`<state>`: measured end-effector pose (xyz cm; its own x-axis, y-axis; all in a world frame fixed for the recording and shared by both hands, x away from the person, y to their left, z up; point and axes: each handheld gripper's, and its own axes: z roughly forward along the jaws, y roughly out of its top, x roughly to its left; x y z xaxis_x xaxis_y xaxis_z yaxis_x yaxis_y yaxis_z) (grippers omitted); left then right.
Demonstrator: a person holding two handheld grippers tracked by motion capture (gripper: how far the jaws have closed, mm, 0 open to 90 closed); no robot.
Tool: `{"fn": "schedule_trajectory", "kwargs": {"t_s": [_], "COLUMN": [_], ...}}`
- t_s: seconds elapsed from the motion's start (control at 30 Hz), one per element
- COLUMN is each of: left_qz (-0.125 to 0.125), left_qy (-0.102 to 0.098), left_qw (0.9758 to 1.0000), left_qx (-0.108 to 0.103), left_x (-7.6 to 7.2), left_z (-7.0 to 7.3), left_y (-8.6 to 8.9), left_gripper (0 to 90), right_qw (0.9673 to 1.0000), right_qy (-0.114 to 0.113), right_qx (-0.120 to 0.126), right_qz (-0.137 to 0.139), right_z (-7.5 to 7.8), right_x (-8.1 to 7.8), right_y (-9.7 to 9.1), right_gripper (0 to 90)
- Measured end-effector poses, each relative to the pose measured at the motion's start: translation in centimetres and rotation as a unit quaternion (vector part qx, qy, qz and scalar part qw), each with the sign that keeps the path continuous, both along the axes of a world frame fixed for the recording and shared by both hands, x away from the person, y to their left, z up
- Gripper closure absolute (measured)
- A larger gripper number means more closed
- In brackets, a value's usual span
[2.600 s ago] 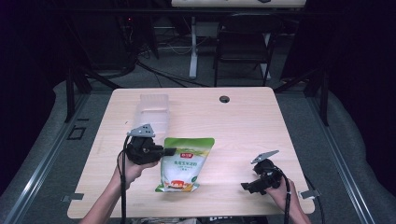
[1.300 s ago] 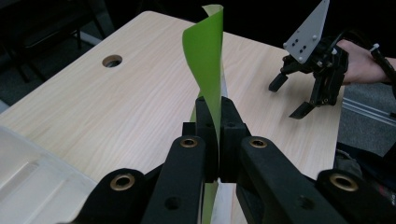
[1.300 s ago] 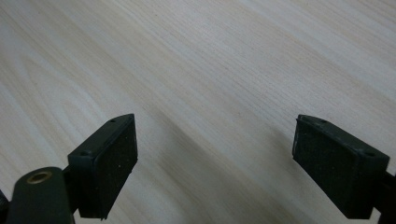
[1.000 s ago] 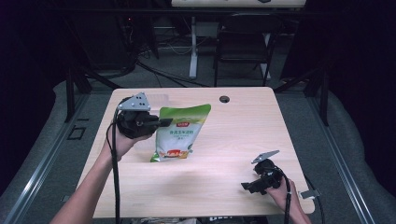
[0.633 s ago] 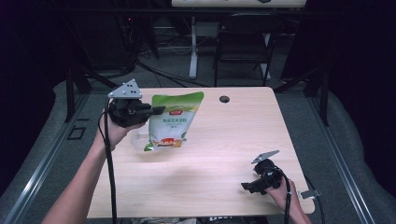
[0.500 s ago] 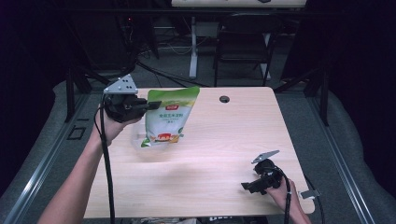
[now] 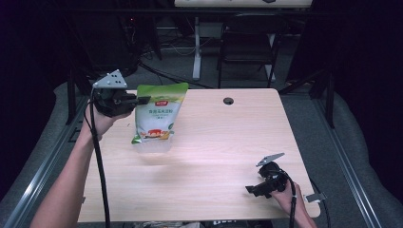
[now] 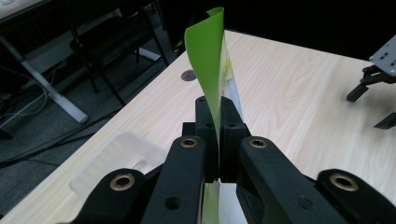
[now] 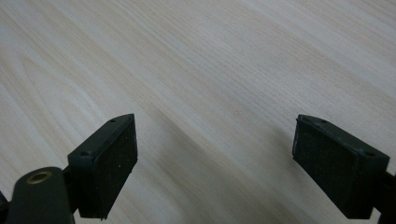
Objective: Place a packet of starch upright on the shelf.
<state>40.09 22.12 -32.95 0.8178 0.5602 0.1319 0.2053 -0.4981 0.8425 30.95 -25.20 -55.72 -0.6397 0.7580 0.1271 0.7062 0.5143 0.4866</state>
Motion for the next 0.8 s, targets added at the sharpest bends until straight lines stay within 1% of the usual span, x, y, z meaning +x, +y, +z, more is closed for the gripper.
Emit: {"fn": "schedule_trajectory", "kwargs": {"t_s": [0.03, 0.07, 0.1, 0.13, 0.17, 0.27, 0.3, 0.33, 0.4, 0.47, 0.5, 0.57, 0.6, 0.67, 0.73, 0.77, 0.8], "left_qz": [0.001, 0.0, 0.0, 0.005, 0.004, 0.009, 0.01, 0.012, 0.006, 0.005, 0.004, 0.006, 0.005, 0.01, 0.01, 0.009, 0.009], "left_qy": [-0.003, -0.003, -0.003, -0.006, -0.007, -0.01, -0.011, -0.012, -0.014, -0.013, -0.015, -0.014, -0.013, -0.015, -0.012, -0.011, -0.011], "left_qw": [1.0, 1.0, 1.0, 1.0, 1.0, 0.9998, 0.9998, 0.9997, 0.9997, 0.9998, 0.9997, 0.9998, 0.9998, 0.9998, 0.9998, 0.9998, 0.9998], "left_qx": [0.003, 0.001, 0.001, 0.002, 0.003, 0.013, 0.016, 0.018, 0.018, 0.017, 0.018, 0.015, 0.011, 0.01, 0.013, 0.015, 0.014], "left_x": [0.1, 0.2, 0.2, 0.5, 0.7, 1.1, 1.3, 1.4, 1.8, 2.0, 2.3, 2.5, 2.7, 3.0, 3.4, 3.5, 3.6], "left_z": [0.0, -0.1, -0.1, -0.2, -0.4, -0.7, -0.8, -0.9, -1.2, -1.3, -1.6, -1.7, -1.9, -2.2, -2.7, -2.9, -3.0], "left_y": [0.2, 0.4, 0.4, 0.7, 0.9, 1.2, 1.3, 1.4, 1.7, 1.8, 2.1, 2.2, 2.4, 2.5, 2.6, 2.7, 2.7], "left_gripper": [90.0, 90.0, 90.0, 90.0, 90.0, 90.0, 89.9, 90.0, 89.9, 89.9, 89.9, 89.9, 89.9, 89.9, 89.9, 89.9, 89.9], "right_qw": [1.0, 1.0, 0.9999, 0.9999, 0.9999, 0.9999, 1.0, 1.0, 1.0, 1.0, 1.0, 1.0, 1.0, 0.9999, 0.9999, 1.0, 1.0], "right_qy": [0.0, 0.0, -0.001, -0.002, -0.001, 0.0, 0.005, 0.006, 0.006, 0.006, 0.006, 0.006, 0.006, 0.008, 0.007, 0.006, 0.006], "right_qx": [0.002, 0.002, 0.008, 0.008, 0.008, 0.008, 0.003, 0.003, 0.004, 0.004, 0.004, 0.004, 0.004, 0.006, 0.007, -0.002, 0.0], "right_qz": [-0.001, -0.001, -0.007, -0.007, -0.007, -0.007, 0.001, 0.002, 0.001, 0.0, 0.0, 0.001, 0.001, 0.002, 0.001, 0.002, 0.002], "right_z": [0.0, -0.1, -0.1, -0.2, -0.2, -0.2, -0.1, -0.1, -0.1, -0.1, -0.1, -0.1, -0.1, -0.1, -0.1, 0.0, 0.0], "right_x": [0.0, 0.0, 0.0, 0.0, 0.0, 0.0, 0.0, 0.0, 0.0, 0.0, 0.0, 0.0, 0.0, 0.0, 0.0, 0.0, 0.0], "right_y": [0.0, 0.0, 0.1, 0.1, 0.1, 0.1, 0.0, 0.0, 0.0, 0.0, 0.1, 0.0, 0.0, 0.1, 0.1, 0.0, 0.0], "right_gripper": [13.5, 13.5, 13.5, 13.5, 13.5, 13.5, 13.5, 13.5, 13.5, 13.5, 13.5, 13.5, 13.5, 13.5, 13.5, 13.5, 13.5]}}
